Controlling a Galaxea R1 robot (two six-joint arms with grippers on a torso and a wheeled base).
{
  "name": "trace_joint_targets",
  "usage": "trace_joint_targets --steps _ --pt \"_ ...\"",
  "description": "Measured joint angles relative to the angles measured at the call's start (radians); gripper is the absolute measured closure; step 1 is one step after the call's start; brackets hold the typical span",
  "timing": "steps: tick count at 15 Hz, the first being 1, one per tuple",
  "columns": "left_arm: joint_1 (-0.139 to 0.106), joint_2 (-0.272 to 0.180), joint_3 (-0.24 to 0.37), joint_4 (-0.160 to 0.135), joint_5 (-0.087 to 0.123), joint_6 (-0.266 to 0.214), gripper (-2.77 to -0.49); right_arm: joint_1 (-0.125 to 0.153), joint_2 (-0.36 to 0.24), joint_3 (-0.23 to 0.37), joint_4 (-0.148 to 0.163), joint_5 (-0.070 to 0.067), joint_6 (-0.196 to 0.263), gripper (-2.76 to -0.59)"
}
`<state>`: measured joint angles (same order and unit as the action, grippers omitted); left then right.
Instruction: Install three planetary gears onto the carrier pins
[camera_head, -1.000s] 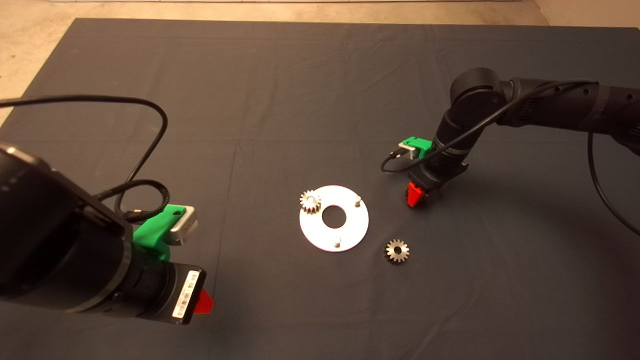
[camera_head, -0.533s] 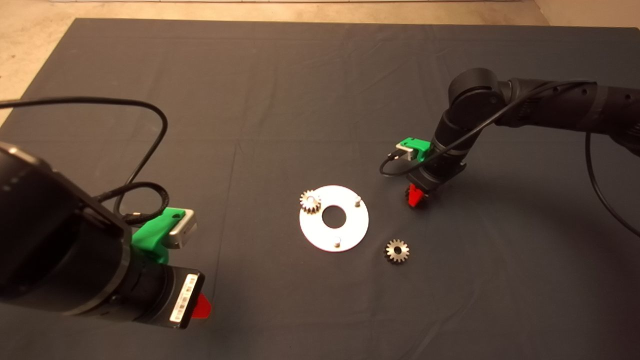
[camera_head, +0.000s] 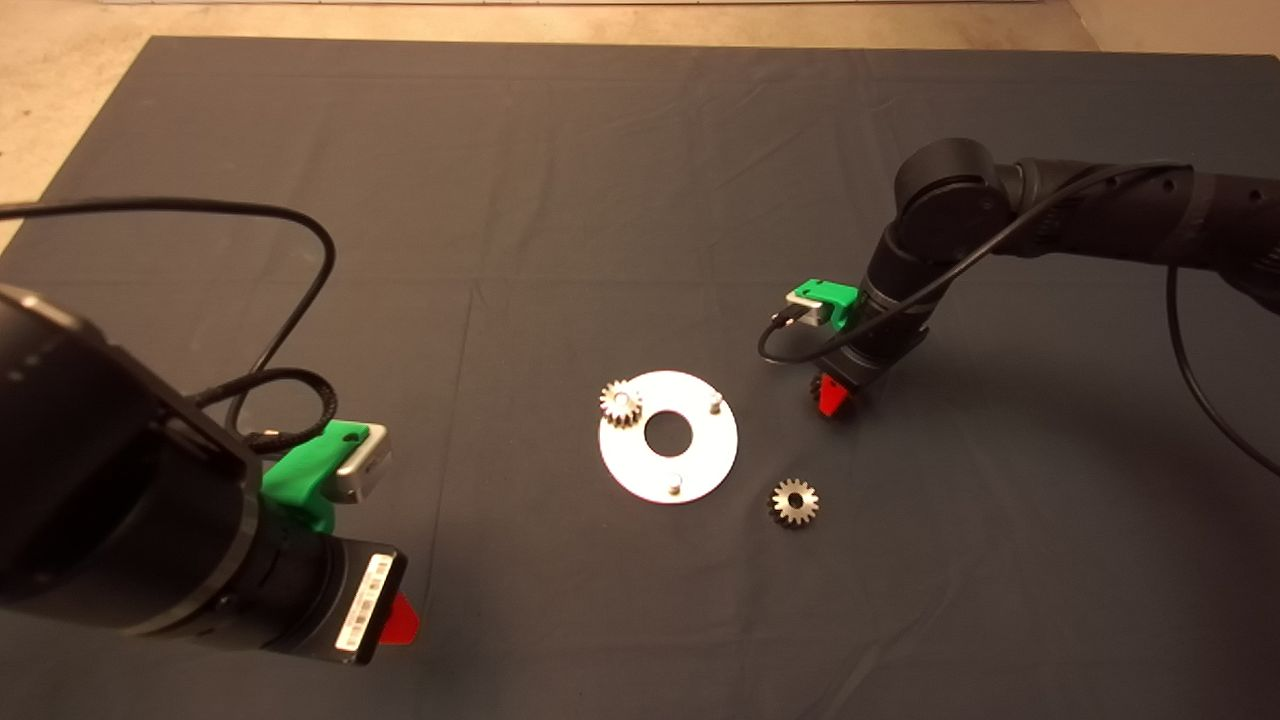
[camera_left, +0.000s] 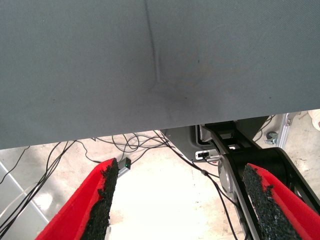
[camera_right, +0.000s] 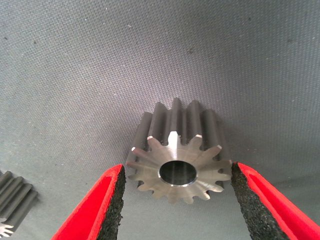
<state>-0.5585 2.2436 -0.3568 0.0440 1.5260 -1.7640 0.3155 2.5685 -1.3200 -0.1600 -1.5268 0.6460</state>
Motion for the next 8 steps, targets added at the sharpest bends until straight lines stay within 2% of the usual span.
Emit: trace_joint_targets --steps 1,3,6,7,8 --pt "0.0 0.0 0.0 0.0 0.0 0.0 -1.75 0.0 0.0 0.001 -0.007 0.0 -0.003 -1.54" --pt "0.0 0.0 0.0 -0.007 0.0 0.0 -1.75 0.0 0.0 0.001 -0.021 0.001 -0.007 -1.4" --pt "0.0 0.0 0.006 -0.018 0.0 0.0 -1.75 -0.001 0.0 0.002 -0.027 0.001 -0.01 -1.38" --pt "0.0 0.0 0.007 -0.018 0.0 0.0 -1.75 -0.002 0.0 0.003 -0.028 0.002 -0.01 -1.27" --pt "0.0 0.0 0.007 -0.018 0.0 0.0 -1.75 -0.002 0.0 0.006 -0.03 0.003 -0.011 -1.25"
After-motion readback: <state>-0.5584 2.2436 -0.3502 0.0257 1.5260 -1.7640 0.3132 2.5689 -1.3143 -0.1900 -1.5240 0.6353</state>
